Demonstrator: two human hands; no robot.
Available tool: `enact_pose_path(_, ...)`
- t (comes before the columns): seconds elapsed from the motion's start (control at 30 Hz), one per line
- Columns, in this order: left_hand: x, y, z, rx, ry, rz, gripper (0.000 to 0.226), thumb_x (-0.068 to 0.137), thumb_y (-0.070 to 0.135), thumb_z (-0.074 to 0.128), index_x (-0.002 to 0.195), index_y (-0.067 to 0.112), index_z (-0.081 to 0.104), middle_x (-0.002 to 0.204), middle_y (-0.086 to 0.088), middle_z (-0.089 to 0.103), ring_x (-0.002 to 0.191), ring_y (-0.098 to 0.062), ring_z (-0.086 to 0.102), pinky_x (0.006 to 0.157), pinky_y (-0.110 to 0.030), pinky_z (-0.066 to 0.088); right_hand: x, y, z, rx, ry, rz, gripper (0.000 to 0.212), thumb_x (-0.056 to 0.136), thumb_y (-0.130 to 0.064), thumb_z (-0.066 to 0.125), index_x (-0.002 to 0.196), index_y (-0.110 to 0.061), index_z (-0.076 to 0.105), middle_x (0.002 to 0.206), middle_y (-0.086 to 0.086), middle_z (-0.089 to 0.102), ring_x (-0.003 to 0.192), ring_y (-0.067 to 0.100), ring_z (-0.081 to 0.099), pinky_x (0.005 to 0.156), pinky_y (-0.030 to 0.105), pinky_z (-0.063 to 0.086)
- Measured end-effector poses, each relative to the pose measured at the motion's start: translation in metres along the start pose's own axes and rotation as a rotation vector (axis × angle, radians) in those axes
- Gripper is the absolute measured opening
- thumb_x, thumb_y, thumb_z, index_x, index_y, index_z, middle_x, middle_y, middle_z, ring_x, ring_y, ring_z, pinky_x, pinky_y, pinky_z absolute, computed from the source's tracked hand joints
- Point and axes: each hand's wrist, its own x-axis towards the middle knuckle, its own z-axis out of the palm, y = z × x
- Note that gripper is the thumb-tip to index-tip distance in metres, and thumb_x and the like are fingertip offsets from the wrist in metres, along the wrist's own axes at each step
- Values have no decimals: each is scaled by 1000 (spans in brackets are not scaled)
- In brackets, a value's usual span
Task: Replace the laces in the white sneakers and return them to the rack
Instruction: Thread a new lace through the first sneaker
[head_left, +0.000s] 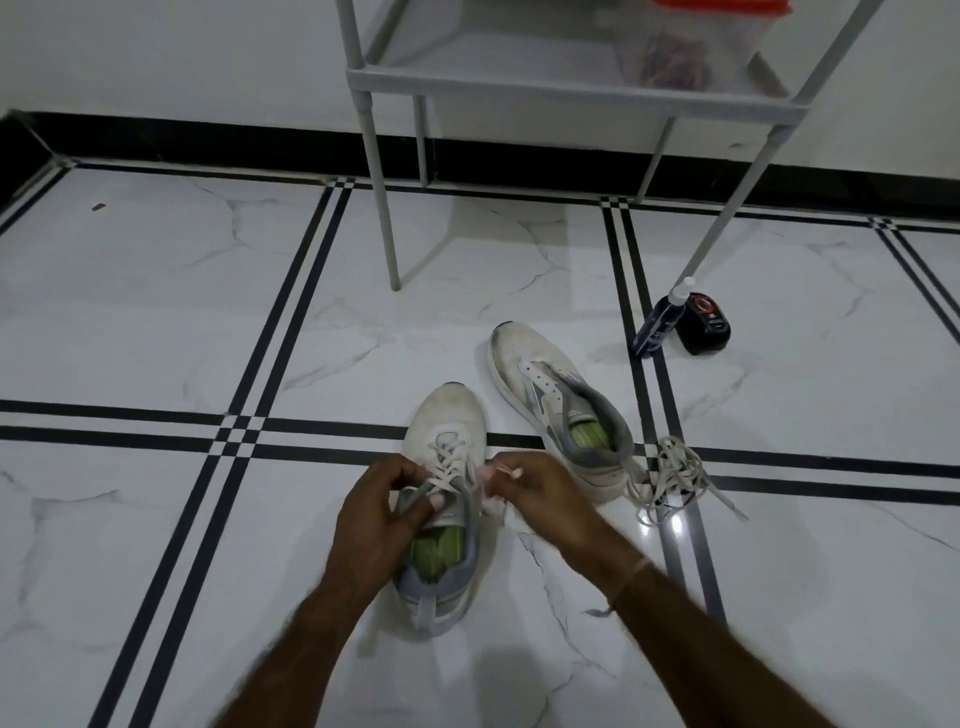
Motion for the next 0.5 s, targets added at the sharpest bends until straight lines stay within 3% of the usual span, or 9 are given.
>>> enact_pose_path(0.07, -1, 5, -3, -18, 12, 4, 24, 79, 44, 80, 93, 27, 69, 97, 13, 70, 97, -6, 64, 85, -33, 54, -1, -8, -1, 372, 41, 96, 29, 104, -27, 57, 84, -11, 71, 70, -16, 65, 61, -2, 52, 60, 19, 40)
enact_pose_path(0.13, 0, 12, -4, -21, -21, -12, 16, 82, 36, 82, 88, 24, 72, 91, 10, 73, 93, -7, 66, 83, -29, 53, -1, -9, 0, 497, 46, 180, 29, 107, -27, 51, 92, -12, 71, 84, -9, 73, 60, 3, 52, 54, 18, 36)
enact_pose_path(0.23, -1, 12, -1, 17, -57, -31, 15, 84, 26, 80, 75, 21, 70, 77, 6, 71, 80, -13, 67, 78, -31, 54, 1, -7, 9, 430, 96, 190, 15, 103, -20, 58, 95, -8, 61, 80, 3, 69, 63, 11, 56, 54, 17, 43)
enact_pose_path(0.33, -5, 8, 3, 36, -105, -74, 11, 82, 28, 82, 80, 24, 71, 73, 6, 70, 73, -11, 65, 73, -26, 53, 1, 4, 16, 314, 129, 151, 13, 96, -22, 70, 101, -12, 63, 88, -7, 68, 78, 3, 63, 68, 18, 50)
enact_pose_path(0.5, -9, 11, 12, 32, -121, -64, 14, 81, 32, 82, 77, 26, 70, 77, 11, 71, 77, -7, 63, 68, -11, 46, -7, 15, 15, 485, 65, 199, 14, 97, -14, 68, 106, -3, 68, 83, 1, 68, 72, 8, 62, 62, 19, 49)
